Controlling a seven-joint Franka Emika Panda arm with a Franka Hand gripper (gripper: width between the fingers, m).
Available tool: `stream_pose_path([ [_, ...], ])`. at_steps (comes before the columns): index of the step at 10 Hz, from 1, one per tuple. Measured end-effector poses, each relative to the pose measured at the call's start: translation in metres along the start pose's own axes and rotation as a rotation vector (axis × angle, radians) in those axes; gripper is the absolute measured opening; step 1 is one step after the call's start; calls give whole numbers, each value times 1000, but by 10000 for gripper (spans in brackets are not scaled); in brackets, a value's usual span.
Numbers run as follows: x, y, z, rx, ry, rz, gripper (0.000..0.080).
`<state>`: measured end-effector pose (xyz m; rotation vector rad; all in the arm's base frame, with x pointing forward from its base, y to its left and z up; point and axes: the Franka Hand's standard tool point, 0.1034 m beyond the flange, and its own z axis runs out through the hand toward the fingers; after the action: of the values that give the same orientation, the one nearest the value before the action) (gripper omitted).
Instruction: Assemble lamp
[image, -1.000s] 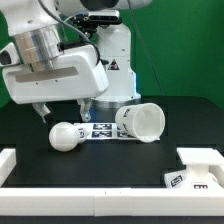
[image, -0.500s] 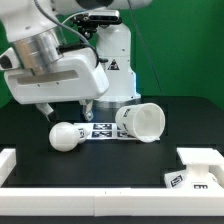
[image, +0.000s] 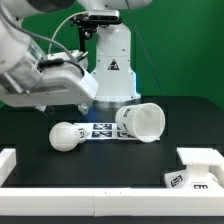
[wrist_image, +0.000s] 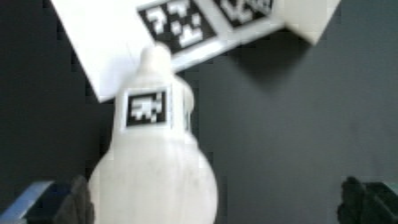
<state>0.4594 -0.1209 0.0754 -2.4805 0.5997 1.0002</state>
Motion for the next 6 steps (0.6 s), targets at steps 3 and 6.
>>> stream_pose_path([
  [3, 12, 10, 12, 12, -112, -50, 699],
  [6, 13, 23, 21, -12, -218, -46, 699],
])
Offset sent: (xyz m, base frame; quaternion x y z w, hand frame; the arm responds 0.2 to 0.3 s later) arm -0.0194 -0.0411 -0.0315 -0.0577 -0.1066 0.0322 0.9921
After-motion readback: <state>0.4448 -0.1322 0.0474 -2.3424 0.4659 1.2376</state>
